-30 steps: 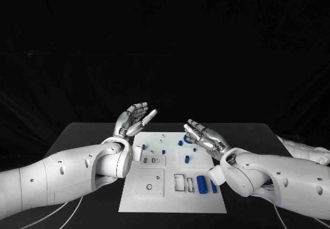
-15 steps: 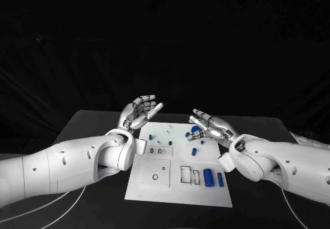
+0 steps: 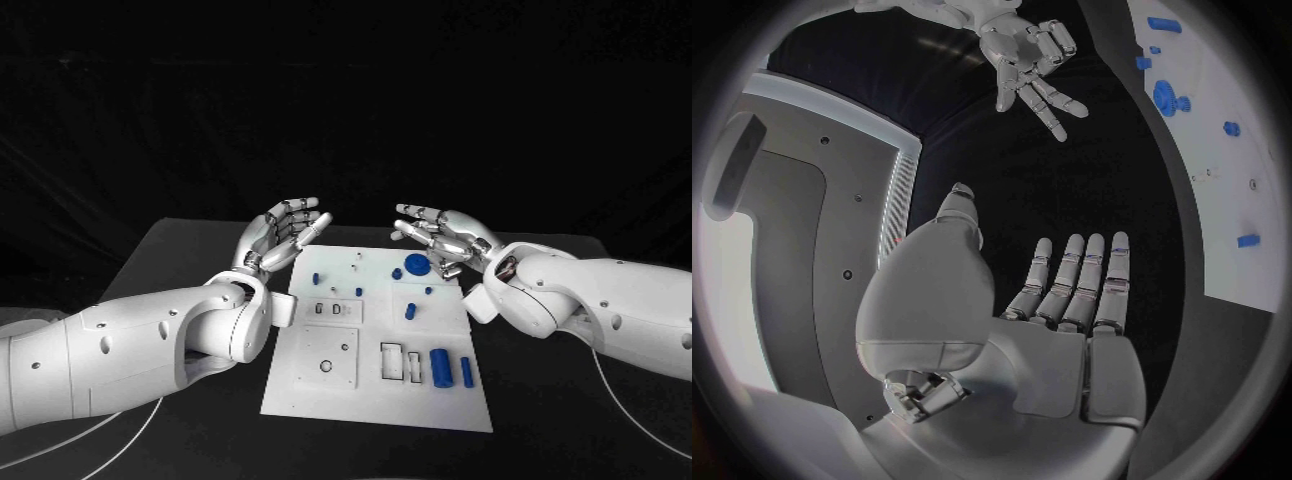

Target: Assemble the parts on the task board

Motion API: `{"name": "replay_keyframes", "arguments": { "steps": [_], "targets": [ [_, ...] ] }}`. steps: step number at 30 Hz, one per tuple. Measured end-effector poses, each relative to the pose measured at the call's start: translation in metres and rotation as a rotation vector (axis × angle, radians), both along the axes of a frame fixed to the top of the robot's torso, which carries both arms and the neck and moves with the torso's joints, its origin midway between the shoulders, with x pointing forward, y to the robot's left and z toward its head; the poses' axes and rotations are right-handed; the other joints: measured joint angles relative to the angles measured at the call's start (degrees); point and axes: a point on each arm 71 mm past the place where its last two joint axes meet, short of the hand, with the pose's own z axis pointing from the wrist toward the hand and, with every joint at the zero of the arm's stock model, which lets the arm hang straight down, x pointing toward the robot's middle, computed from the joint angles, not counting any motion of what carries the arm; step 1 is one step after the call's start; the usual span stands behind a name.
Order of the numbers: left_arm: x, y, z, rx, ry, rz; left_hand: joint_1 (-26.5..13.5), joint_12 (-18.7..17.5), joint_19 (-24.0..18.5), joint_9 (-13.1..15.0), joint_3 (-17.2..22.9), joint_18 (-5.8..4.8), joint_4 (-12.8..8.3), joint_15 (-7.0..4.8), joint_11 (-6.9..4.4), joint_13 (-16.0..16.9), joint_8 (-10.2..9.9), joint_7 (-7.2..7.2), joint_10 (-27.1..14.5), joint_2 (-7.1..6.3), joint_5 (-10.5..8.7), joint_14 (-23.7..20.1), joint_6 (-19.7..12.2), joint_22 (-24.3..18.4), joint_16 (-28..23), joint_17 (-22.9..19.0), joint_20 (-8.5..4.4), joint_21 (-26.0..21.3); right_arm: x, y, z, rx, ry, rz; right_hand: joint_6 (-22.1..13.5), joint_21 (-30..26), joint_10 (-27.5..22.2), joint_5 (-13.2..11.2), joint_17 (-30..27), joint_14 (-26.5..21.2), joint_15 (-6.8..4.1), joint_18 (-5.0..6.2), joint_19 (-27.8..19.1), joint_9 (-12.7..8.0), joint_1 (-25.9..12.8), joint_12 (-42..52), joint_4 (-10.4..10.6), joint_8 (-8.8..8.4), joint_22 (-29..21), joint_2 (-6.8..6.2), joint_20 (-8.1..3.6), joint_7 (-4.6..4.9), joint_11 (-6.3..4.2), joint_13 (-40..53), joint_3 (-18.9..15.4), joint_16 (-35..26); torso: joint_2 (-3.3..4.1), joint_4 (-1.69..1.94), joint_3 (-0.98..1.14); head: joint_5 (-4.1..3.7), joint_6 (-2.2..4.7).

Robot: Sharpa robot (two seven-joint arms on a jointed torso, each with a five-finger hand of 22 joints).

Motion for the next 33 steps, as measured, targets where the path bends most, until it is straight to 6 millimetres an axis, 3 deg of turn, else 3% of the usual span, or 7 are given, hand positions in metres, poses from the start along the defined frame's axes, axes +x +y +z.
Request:
{"name": "replay_keyframes", "arguments": {
  "steps": [3,6,11,18,21,25,33],
  "targets": [
    [-0.002,0.002,0.002,0.000,-0.002,0.000,0.00,0.00,0.00,-0.08,0.00,0.00,0.00,0.00,0.00,0.00,0.00,0.21,0.00,0.00,0.00,0.00,0.21,0.00,0.00,0.00,0.00,0.20,0.008,-0.001,0.006,-0.048,-0.044,0.004,9.97,4.18,5.63,2.16,0.10,0.16,0.16,-0.78,0.89,2.23,2.30,2.79,-0.29,2.86,1.75,-0.77,0.49,0.58,-0.22,0.98,-0.17,1.67,0.55,0.23,0.00,-0.38,0.10],
    [-0.003,0.003,0.004,0.000,-0.005,-0.002,0.00,0.00,0.00,-0.21,0.00,0.00,0.00,0.07,0.00,0.00,0.00,0.21,0.00,0.00,0.00,0.32,0.21,-0.10,-0.07,0.00,0.00,0.20,0.014,-0.002,0.010,-0.099,-0.083,0.008,22.81,4.38,10.55,1.68,0.10,0.16,0.16,-0.79,0.90,5.08,6.16,4.27,-2.26,6.60,1.88,-2.35,0.50,1.80,-0.94,1.31,1.19,2.10,1.08,0.49,0.00,-0.99,0.27],
    [-0.006,0.000,0.007,-0.004,-0.010,-0.013,0.56,-0.93,-1.77,-0.81,-0.55,-0.01,0.00,0.04,0.00,-0.09,-0.18,0.21,0.00,-0.61,0.00,0.36,0.21,-0.64,-1.27,-0.07,-0.13,-0.39,0.024,-0.003,0.014,-0.234,-0.165,0.015,32.91,4.38,16.67,-1.14,0.10,0.02,-1.06,-0.78,0.87,6.72,12.73,2.59,-7.62,9.08,1.87,-5.04,0.93,3.47,-2.35,-0.01,4.46,2.09,1.83,1.09,-0.08,-2.19,0.51],
    [-0.008,0.000,0.009,-0.004,-0.016,-0.022,0.37,-1.81,-4.36,-1.36,-1.53,-0.02,0.08,0.42,0.17,-0.08,-0.68,0.14,-0.81,-2.05,0.06,-0.85,0.75,-1.32,-2.21,-0.07,-0.19,-1.64,0.033,-0.002,0.016,-0.444,-0.290,0.021,38.07,4.38,22.98,-1.90,0.10,0.05,-2.26,-0.78,0.92,5.52,19.00,-5.04,-12.21,7.28,1.87,-6.75,0.88,1.48,-3.67,-0.92,8.55,2.09,2.69,1.56,-0.14,-3.20,0.57],
    [-0.009,0.002,0.010,0.000,-0.019,-0.022,0.39,-1.81,0.26,-1.46,-1.42,-0.03,-0.03,0.12,0.05,0.00,-0.68,0.22,0.50,-2.03,-0.50,0.13,1.64,-0.45,-2.21,0.04,-0.05,0.69,0.036,0.000,0.015,-0.531,-0.341,0.018,39.32,4.37,24.82,-1.99,0.09,0.06,-2.65,-0.78,0.98,4.76,20.02,-7.98,-13.01,6.08,1.87,-7.21,0.38,0.94,-4.06,-0.92,9.35,2.09,3.05,1.64,-0.14,-3.50,0.53],
    [-0.010,0.004,0.012,0.005,-0.023,-0.023,0.52,-1.08,5.47,-1.43,-0.21,0.78,-0.07,-0.33,-0.34,0.11,-0.65,0.34,2.84,-0.16,-0.97,3.25,3.44,0.61,-0.98,0.31,0.07,3.56,0.039,0.004,0.014,-0.622,-0.390,0.012,40.30,4.37,26.25,-2.20,0.09,0.06,-2.65,-0.77,0.93,4.11,20.77,-10.59,-13.46,5.15,1.86,-7.50,0.20,0.78,-4.47,-0.91,9.81,2.09,3.55,1.66,-0.16,-3.74,0.48],
    [-0.012,0.008,0.013,0.013,-0.020,-0.022,0.24,-0.28,6.15,-1.04,0.82,1.63,-0.18,-1.05,-1.03,0.18,-0.15,0.60,5.55,1.60,-1.62,6.02,5.76,0.70,-0.31,0.35,-0.01,4.13,0.040,0.013,0.006,-0.744,-0.427,0.016,41.21,4.37,27.65,-2.47,0.08,0.06,-3.06,-0.77,0.98,3.35,21.62,-13.64,-13.69,3.81,1.86,-7.75,-0.03,0.48,-4.53,-0.91,10.54,2.09,4.27,1.76,-0.21,-3.96,0.31]
  ]
}}
